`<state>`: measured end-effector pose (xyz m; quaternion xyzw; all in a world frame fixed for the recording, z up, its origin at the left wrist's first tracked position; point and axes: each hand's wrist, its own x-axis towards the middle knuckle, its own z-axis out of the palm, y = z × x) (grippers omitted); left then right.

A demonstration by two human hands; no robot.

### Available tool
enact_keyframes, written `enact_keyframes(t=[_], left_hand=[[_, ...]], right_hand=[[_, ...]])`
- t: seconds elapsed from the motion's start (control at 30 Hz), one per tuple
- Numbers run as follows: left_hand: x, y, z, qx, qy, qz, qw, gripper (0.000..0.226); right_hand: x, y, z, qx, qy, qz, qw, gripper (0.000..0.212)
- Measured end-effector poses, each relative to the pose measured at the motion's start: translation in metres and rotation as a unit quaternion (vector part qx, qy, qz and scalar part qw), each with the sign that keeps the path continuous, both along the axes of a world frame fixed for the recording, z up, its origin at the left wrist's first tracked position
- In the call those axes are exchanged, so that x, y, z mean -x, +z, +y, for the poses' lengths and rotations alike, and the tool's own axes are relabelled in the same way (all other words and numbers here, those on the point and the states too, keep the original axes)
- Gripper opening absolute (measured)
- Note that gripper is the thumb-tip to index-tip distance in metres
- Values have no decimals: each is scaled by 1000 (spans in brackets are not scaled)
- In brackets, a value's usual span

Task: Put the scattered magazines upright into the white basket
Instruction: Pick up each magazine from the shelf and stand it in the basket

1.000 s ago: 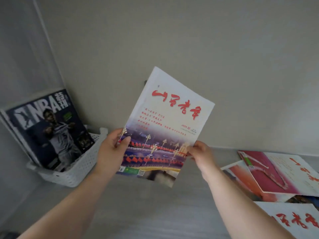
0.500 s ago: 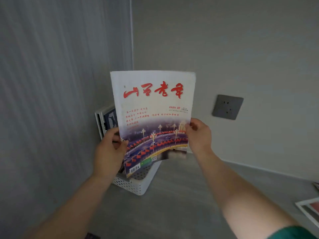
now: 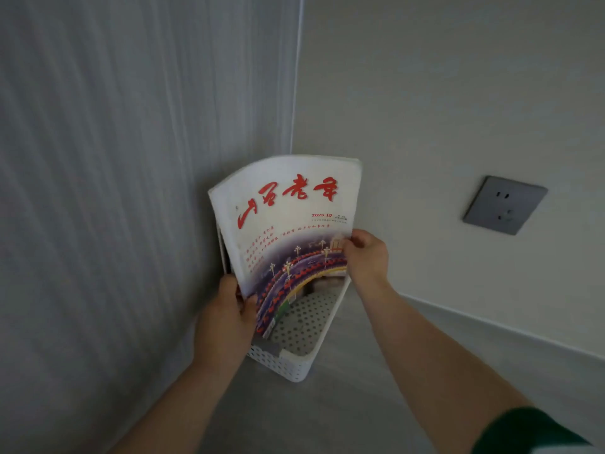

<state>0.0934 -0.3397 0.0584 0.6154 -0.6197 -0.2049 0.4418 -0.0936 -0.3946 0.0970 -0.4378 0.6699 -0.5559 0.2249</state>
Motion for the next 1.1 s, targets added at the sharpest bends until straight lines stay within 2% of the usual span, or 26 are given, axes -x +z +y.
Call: enact_keyframes(t=[0.17,0.3,0.43,0.5,0.6,0.7,1.1], left_hand=[[-5,-14,1,-16,-2,-82,997,21],[-9,-17,-2,-16,9,-100,995,27],[-6,-17,-6,-18,34,-81,996,48],[-4,-18,-8,-14,37,-84,996,50],[-5,-20,-10,-10,40,-65,997,48],[-5,-20,-15,-16,46,-46,998,45],[-3,-31,1,-21,34,-10,999,43]], right_hand=[[-2,-27,-12,-46,5,-12,999,23],[-6,-36,-17,-63,12,4,998,25],[-23,-41,-19,-52,46,-28,997,61],[-33,-41,-17,-50,116,-23,992,67],[-51,-40,-16,-103,266,-45,957,72],[-64,-40,-18,-122,339,-24,933,67],[-64,-29,-4,-121,319,2,940,63]])
